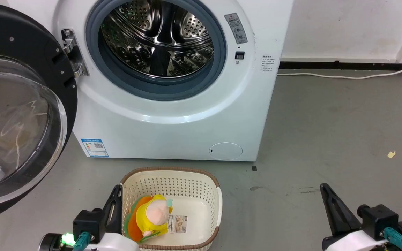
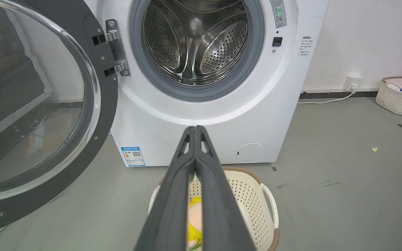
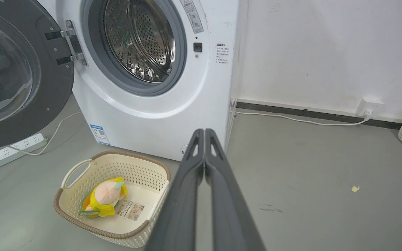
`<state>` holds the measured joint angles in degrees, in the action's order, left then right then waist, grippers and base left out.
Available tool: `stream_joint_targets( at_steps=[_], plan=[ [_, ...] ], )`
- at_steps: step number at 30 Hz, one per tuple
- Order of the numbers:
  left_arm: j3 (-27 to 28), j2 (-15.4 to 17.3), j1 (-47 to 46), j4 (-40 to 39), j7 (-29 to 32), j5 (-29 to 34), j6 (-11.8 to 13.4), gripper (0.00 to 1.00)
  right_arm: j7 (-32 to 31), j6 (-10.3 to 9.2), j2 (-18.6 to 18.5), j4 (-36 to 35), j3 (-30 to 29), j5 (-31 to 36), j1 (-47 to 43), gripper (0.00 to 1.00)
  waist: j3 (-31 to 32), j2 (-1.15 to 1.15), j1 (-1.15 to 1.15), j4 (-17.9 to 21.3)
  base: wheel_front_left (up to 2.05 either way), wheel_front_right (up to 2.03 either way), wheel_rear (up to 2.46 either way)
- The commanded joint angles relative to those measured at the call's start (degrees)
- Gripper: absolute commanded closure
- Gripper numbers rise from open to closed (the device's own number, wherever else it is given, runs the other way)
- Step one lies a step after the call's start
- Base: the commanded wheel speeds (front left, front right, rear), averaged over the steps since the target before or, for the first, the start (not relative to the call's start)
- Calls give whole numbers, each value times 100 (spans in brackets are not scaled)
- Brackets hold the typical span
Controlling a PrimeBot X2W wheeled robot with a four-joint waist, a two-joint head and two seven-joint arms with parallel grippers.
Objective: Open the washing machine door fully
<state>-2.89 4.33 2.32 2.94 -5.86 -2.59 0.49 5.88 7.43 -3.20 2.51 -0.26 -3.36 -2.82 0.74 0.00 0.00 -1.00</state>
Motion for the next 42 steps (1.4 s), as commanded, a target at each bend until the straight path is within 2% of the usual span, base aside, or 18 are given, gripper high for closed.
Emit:
stream_joint_targets(
  at_steps=[1,42],
  plan=[
    [27,-23,-62,-50,31,44,-16,100,-30,3,20,-52,5,65,112,100,-2,0,0,2,0,0,0],
    [270,-137,-219,-276,546,243,-46,100,-548,5,32,-237,24,316,270,100,-68,0,0,93,0,0,0]
  ],
)
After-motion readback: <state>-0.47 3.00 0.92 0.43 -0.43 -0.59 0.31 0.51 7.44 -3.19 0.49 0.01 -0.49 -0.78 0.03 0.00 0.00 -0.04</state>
